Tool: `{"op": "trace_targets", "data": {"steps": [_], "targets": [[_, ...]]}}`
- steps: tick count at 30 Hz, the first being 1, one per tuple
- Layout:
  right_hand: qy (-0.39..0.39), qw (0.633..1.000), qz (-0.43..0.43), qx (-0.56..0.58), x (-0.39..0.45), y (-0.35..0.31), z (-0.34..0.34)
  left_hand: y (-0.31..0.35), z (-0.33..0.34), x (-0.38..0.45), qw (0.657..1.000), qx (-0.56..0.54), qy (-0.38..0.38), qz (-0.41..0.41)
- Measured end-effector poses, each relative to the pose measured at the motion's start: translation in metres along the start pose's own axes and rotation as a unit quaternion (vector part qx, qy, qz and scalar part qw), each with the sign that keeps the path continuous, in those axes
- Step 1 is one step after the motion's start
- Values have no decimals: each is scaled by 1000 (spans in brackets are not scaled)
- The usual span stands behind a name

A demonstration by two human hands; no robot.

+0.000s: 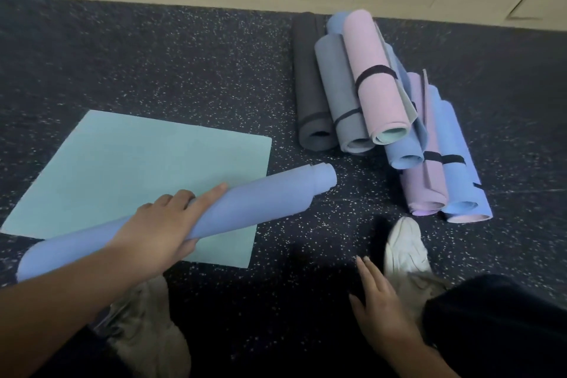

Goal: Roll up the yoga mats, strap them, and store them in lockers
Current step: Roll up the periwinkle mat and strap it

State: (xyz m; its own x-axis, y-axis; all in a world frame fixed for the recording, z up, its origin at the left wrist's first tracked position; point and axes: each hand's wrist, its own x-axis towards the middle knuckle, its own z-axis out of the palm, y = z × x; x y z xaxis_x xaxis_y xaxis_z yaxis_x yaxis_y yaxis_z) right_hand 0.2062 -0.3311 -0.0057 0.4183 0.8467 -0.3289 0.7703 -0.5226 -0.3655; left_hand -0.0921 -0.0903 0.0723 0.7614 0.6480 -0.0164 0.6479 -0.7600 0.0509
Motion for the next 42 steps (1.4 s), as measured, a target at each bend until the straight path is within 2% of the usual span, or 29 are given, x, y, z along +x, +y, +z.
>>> {"op": "trace_targets", "data": {"steps": [6, 17, 27, 30, 37, 42], "targets": [[-60, 998, -2, -17, 5, 1, 0, 19, 19, 24, 1000, 2, 1, 21], [-55, 998, 8, 5, 10, 11, 0, 76, 44, 67, 997, -40, -11, 71], [-121, 992, -37, -15, 5, 1, 35, 93, 68, 72, 993, -101, -26, 60], [-218, 972, -74, -45, 7, -7, 59, 90, 85, 71, 991, -120, -31, 41], [-316, 936, -145, -57, 20, -33, 100, 78, 108, 81, 978, -197, -63, 9], [-385, 885, -246, -83, 26, -52, 122, 74, 114, 87, 979, -187, -76, 8]]}}
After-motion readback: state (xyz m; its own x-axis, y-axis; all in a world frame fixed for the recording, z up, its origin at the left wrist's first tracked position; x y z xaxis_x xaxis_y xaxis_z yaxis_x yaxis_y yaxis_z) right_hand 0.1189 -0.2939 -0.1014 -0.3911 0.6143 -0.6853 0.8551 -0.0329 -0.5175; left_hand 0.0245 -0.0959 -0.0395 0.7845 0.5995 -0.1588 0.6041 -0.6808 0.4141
